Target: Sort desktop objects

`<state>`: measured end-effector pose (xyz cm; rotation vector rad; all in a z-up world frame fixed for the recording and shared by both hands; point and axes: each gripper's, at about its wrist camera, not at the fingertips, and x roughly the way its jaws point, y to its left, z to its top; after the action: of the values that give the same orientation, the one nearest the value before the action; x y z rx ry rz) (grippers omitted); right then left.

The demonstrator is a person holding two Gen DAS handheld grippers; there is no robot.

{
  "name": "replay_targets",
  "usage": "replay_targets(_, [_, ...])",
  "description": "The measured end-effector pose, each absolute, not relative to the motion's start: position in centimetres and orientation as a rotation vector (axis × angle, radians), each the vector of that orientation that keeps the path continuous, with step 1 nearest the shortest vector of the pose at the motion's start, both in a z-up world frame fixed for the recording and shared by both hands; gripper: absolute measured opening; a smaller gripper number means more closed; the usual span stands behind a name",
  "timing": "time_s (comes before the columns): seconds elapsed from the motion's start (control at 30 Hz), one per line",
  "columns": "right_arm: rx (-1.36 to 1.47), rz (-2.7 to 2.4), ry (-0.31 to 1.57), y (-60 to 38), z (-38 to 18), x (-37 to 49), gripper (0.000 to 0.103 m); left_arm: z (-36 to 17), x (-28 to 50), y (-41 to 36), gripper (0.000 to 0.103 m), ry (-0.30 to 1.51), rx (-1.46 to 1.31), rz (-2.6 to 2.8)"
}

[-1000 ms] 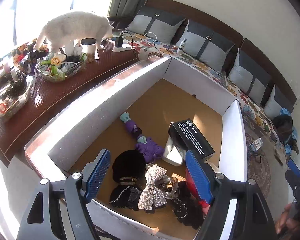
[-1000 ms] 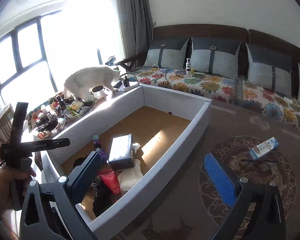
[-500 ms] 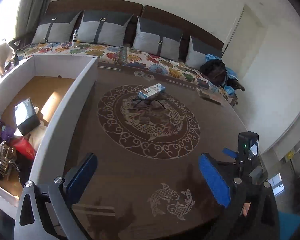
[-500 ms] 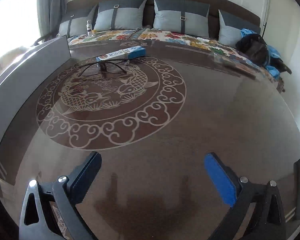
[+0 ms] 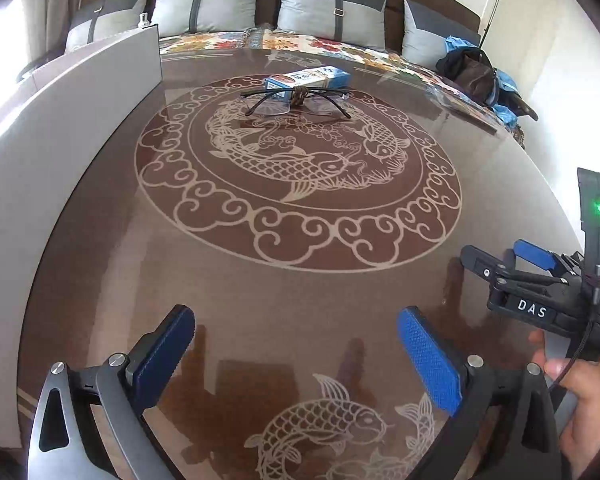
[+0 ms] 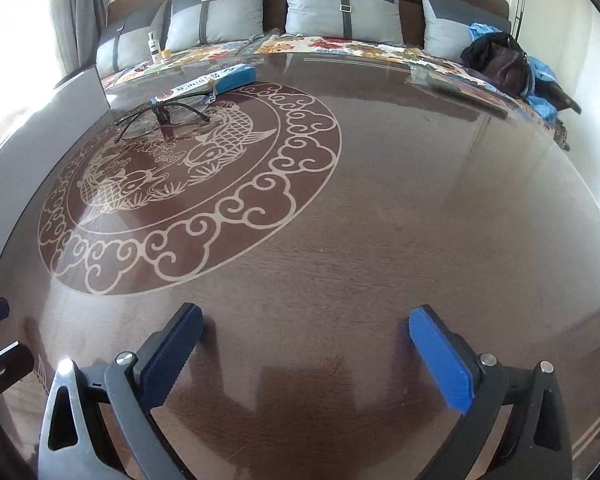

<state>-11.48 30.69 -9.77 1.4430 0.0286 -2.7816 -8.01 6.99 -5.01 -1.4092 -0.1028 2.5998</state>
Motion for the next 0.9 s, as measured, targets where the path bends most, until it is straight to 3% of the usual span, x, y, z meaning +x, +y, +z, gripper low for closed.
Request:
replay_targets(0.2, [1.437,-2.787,0.028,30.6,-9.9,-11.8,0.103,-6.1,-11.8,7.6,0.103,-0.084,-1.422,2.641])
replay_targets(0.33, [1.44,-2.788,0.031,30.6,-9.7,-11.8,0.103,-6.6,-12.3,9.0,0.103,0.099,-1.38,2.677])
replay_targets(0.9, [1.443,-2.788,0.031,30.4,-9.5,-12.0,0.103,-6.6,-12.2,8.8,0.103,0.088,-1.377,2.669])
